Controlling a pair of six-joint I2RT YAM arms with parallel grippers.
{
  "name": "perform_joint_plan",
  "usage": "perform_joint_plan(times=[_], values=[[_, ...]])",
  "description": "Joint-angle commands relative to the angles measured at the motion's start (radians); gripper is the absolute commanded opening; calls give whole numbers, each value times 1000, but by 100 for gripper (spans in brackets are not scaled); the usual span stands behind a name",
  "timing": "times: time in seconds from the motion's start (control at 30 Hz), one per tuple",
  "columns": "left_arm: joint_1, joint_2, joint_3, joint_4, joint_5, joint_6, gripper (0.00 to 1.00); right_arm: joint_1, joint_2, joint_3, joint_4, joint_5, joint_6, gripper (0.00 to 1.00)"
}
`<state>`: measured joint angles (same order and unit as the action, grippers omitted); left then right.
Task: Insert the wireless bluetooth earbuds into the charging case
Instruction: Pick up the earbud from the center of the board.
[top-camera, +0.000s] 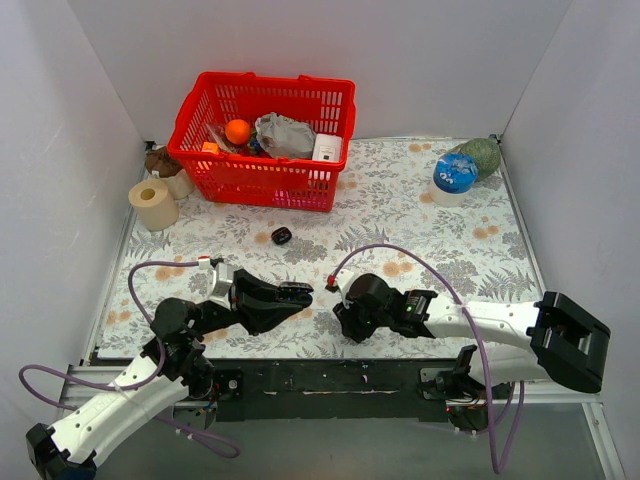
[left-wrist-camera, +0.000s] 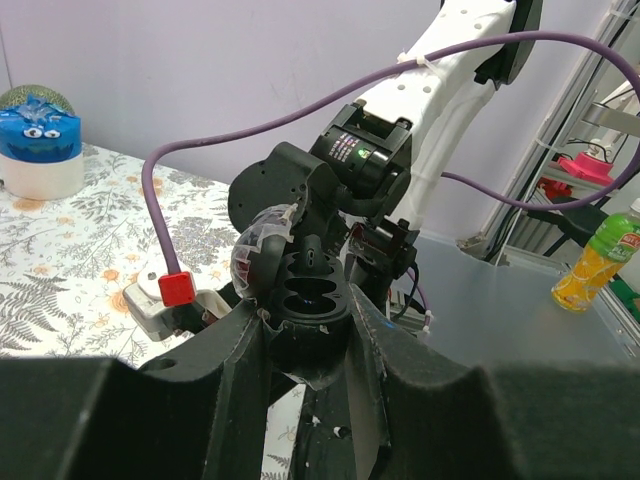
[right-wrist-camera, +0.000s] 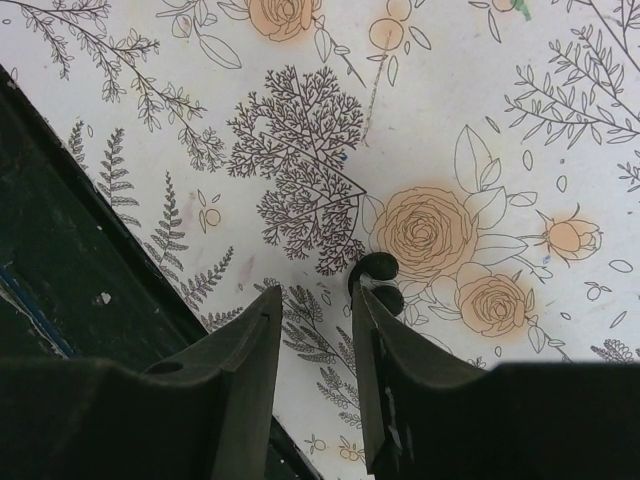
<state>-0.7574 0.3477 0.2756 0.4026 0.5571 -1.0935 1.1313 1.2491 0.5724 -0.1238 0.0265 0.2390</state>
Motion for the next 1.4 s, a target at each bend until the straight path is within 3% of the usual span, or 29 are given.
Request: perform_joint_plan(times=[0.0, 1.0, 1.37], values=[[-3, 2, -3, 8, -13, 0, 0, -24, 6, 17, 41, -19, -18, 42], [-3, 5, -7, 8, -8, -8, 0, -96, 64, -14, 43, -45, -26, 43], [-3, 13, -4, 13, -8, -9, 0, -107, 52, -17, 32, 21, -15, 28]])
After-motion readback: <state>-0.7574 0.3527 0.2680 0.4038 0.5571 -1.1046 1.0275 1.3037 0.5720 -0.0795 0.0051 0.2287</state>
